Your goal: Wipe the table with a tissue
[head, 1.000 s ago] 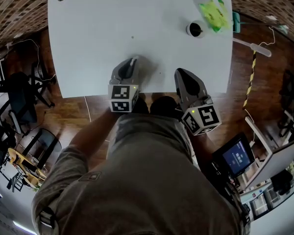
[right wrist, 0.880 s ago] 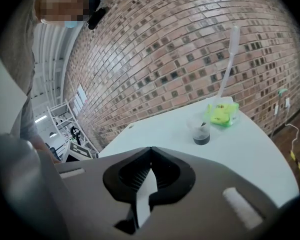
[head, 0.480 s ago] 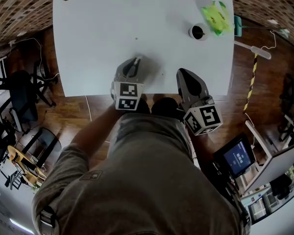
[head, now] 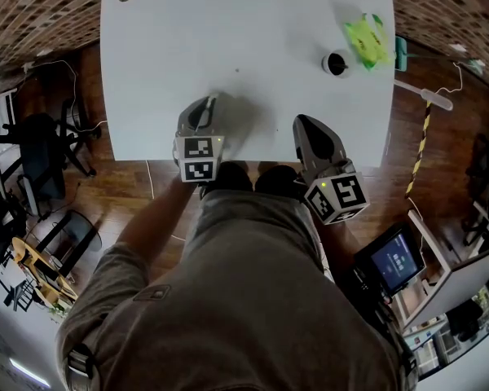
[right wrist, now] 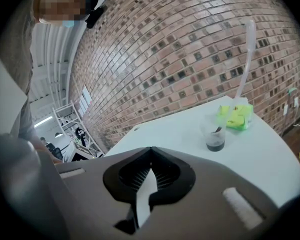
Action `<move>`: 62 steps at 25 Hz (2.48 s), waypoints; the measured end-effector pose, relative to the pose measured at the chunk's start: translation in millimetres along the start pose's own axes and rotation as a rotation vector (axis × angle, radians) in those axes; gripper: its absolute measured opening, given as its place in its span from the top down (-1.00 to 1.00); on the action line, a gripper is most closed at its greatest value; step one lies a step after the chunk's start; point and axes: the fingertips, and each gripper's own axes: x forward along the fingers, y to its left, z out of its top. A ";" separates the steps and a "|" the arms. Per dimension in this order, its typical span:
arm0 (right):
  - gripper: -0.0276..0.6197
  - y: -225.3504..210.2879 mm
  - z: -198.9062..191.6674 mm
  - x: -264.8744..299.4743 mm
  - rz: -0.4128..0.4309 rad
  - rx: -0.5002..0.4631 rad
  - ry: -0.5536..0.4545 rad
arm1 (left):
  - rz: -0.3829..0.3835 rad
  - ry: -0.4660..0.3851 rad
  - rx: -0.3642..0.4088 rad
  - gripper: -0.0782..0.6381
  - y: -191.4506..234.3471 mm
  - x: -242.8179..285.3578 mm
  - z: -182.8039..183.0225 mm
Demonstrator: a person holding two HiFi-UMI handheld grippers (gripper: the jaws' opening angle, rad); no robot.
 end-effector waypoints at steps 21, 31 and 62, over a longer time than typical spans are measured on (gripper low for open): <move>0.88 7.9 27.8 4.1 -0.017 -0.031 -0.078 | -0.027 -0.105 -0.152 0.67 29.5 21.4 52.3; 0.88 -16.8 19.9 -7.1 -0.088 0.020 -0.081 | -0.066 0.042 -0.060 0.67 15.4 66.7 44.3; 0.88 -6.4 21.6 -2.3 -0.047 0.003 -0.088 | 0.054 0.110 -0.003 0.67 66.1 48.4 19.4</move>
